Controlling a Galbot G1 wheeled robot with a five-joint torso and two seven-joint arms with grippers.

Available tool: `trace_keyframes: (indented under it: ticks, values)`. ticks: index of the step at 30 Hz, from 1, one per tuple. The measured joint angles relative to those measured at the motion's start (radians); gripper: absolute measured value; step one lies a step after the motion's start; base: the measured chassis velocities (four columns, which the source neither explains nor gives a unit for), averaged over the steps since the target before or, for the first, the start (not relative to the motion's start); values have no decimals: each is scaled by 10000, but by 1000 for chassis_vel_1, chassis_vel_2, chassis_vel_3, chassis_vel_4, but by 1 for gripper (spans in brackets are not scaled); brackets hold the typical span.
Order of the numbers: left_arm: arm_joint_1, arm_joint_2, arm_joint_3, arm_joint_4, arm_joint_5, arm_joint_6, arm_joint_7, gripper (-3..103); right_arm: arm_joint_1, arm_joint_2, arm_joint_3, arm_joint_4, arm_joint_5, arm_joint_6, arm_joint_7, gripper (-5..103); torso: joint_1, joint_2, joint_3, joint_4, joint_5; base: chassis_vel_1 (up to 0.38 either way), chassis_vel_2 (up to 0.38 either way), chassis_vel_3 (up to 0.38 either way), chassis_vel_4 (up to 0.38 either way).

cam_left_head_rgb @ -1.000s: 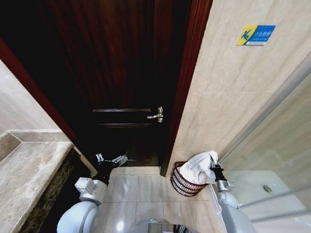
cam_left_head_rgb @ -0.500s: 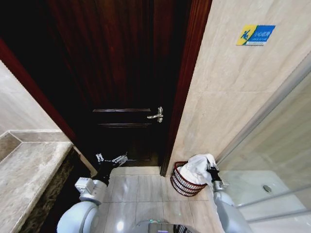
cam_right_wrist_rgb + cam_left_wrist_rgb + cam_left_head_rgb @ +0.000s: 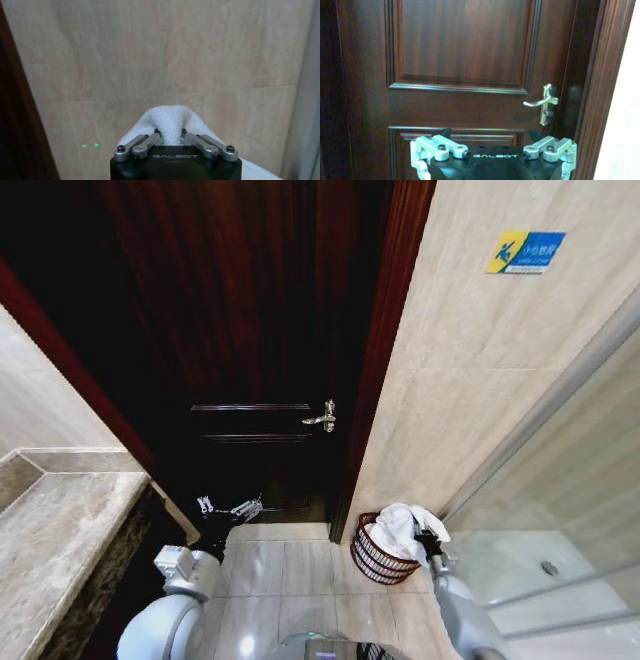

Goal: Discard the used towel into the hamper.

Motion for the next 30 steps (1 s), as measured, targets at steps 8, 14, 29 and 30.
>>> trace_keyframes:
  ticks: [8,14,29,30]
  values:
    - [0,0,0,0,0,0,0,100,-251,266,25,204,-611,143,449,10,0,0,0,-1,2,0,0,0,0]
    - [0,0,0,0,0,0,0,100,-527,270,57,295,-905,32,336,10,-1,2,0,-2,1,0,0,0,0]
    - [-1,0,0,0,0,0,0,100,-982,256,87,581,-1831,-983,1360,10,10,-1,2,-1,1,-62,47,54,-57]
    - [-1,0,0,0,0,0,0,100,-995,224,87,595,-1826,-1162,1333,10,7,-1,1,-1,1,0,0,0,0]
